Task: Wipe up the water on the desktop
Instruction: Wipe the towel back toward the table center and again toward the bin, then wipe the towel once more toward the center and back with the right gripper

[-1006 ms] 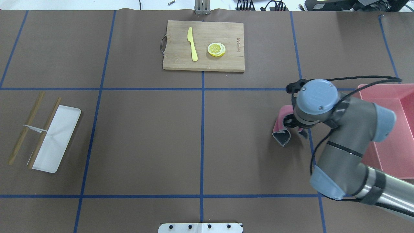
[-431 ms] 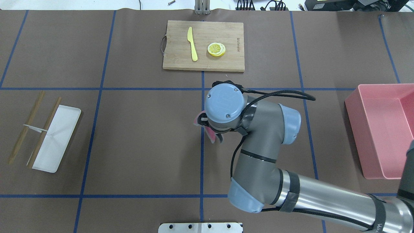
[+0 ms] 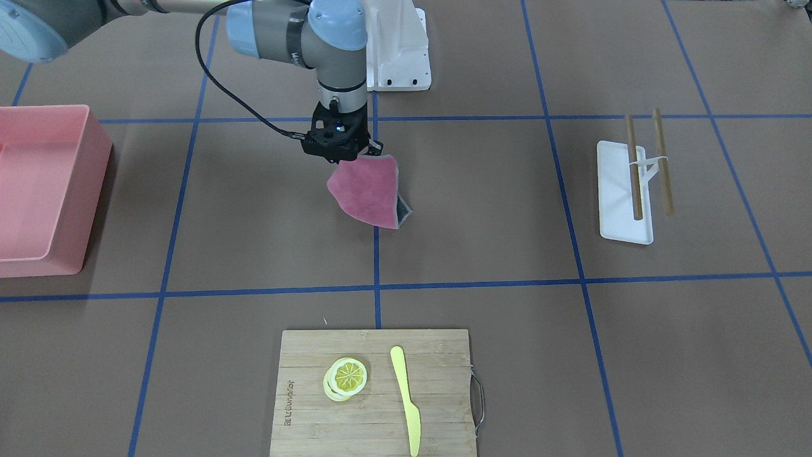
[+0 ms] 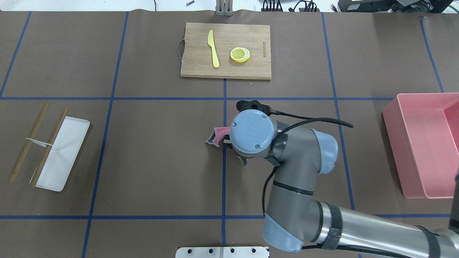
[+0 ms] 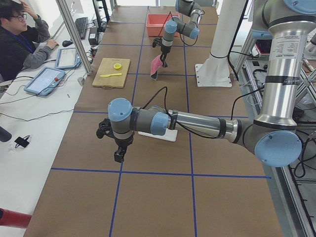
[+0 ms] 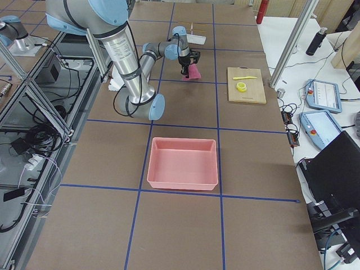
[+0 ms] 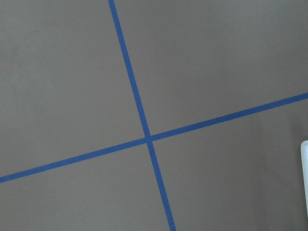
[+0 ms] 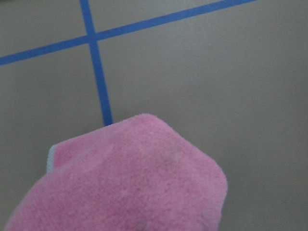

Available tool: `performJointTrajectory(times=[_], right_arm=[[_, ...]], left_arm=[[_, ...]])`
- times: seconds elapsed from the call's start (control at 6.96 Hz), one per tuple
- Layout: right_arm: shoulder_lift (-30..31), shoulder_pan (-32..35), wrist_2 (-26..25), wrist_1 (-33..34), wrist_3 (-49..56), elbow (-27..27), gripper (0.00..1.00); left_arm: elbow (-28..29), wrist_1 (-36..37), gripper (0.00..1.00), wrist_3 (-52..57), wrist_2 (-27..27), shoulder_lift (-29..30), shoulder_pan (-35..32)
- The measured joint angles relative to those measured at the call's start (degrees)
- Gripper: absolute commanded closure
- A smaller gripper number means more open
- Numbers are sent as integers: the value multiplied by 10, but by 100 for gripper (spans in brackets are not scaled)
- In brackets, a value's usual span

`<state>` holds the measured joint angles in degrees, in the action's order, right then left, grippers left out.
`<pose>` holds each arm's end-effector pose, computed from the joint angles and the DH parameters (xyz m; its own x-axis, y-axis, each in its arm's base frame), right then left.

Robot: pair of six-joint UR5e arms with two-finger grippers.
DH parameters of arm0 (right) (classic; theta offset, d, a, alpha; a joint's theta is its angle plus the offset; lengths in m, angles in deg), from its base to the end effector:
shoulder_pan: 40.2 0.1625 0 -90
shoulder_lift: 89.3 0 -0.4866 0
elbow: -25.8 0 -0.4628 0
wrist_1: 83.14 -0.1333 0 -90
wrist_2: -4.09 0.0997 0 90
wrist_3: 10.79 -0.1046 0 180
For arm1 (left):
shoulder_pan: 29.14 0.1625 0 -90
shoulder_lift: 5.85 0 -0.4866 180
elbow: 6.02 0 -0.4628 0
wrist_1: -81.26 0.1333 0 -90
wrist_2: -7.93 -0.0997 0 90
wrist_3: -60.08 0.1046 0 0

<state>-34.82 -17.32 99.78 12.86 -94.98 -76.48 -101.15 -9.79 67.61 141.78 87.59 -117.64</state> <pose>-0.6315 -0.3999 0.2268 0.7163 0.1929 0.6706 -0.2548 0.9670 -0.0061 -0.0452 -0.5991 0.6370 0.7083 0.2626 -0.6552 -0.1197 0.9595 0.2552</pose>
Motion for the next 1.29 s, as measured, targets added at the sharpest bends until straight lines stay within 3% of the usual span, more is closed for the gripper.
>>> performJointTrajectory(times=[0.43,0.72,1.01,1.29], right_arm=[[225,39,17,90,182,-167,100],[314,70,16,100,252,-193,100],[253,51,15,99,214,-166,100],[113,10,15,98,119,-111,100]], left_arm=[[-1,0,2,-5,0,1,0],[0,1,2,-9,0,2,1],[8,0,2,-9,-2,3,0],[27,-4,2,-8,-3,-7,-5]])
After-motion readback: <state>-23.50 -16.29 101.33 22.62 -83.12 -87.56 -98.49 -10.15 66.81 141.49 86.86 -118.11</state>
